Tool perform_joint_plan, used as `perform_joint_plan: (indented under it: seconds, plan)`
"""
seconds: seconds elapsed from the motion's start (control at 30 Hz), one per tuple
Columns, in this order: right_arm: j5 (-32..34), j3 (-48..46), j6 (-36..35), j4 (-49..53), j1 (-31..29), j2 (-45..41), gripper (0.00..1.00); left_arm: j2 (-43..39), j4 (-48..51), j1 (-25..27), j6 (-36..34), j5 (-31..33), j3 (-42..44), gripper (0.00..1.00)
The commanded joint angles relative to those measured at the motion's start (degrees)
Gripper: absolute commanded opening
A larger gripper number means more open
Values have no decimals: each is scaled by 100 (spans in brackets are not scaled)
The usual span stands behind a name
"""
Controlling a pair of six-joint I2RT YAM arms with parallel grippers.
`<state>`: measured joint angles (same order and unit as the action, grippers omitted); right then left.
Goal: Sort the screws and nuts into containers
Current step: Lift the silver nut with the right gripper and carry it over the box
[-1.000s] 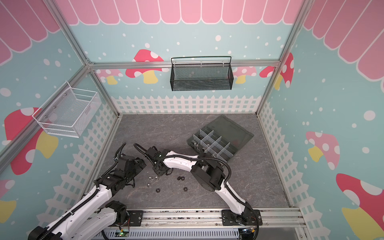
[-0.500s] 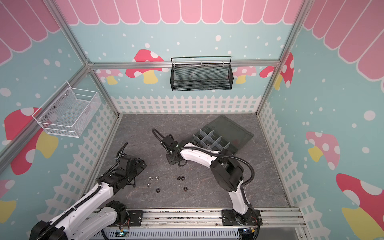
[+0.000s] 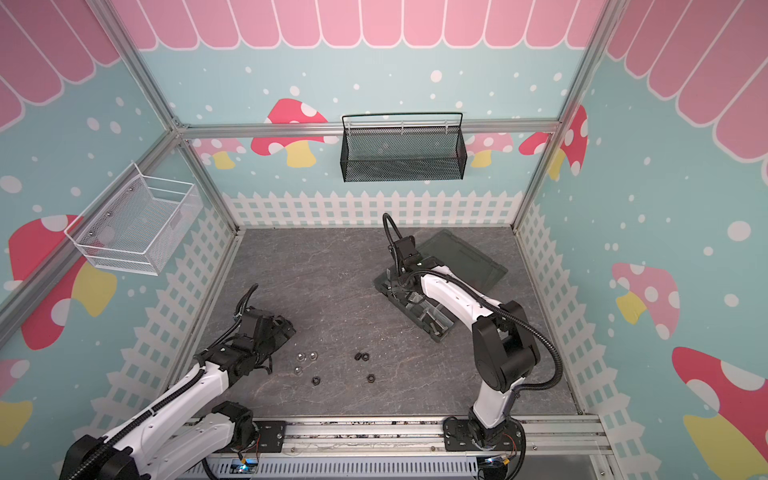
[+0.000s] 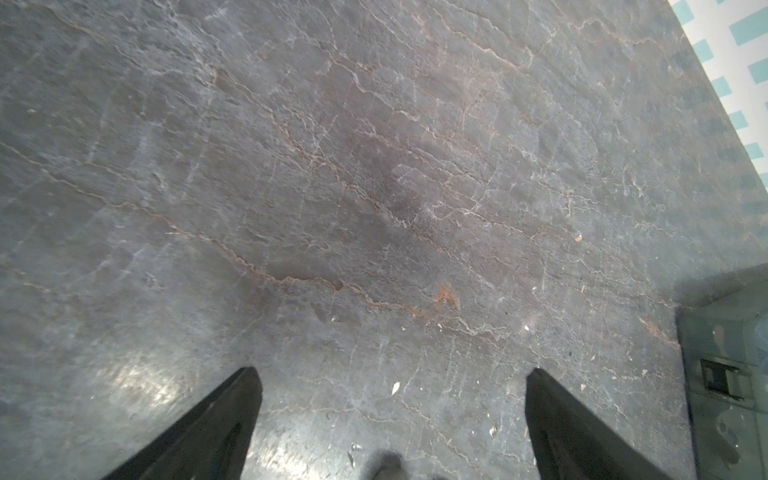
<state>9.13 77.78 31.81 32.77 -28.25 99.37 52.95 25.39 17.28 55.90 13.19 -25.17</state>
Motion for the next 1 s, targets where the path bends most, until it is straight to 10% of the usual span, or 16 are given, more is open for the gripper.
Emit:
perform_joint_plan:
  seconds: [0.0, 0.67, 0.97]
  plan:
    - [34, -26, 3, -114, 180, 64, 4, -4, -65, -49, -9, -61, -107, 100]
    - [14, 461, -281, -192, 627, 1154, 14, -7, -73, -50, -1, -168, -41, 100]
    - [-73, 459, -305, -246, 663, 1245, 41, -8, -60, -49, -19, -202, -41, 100]
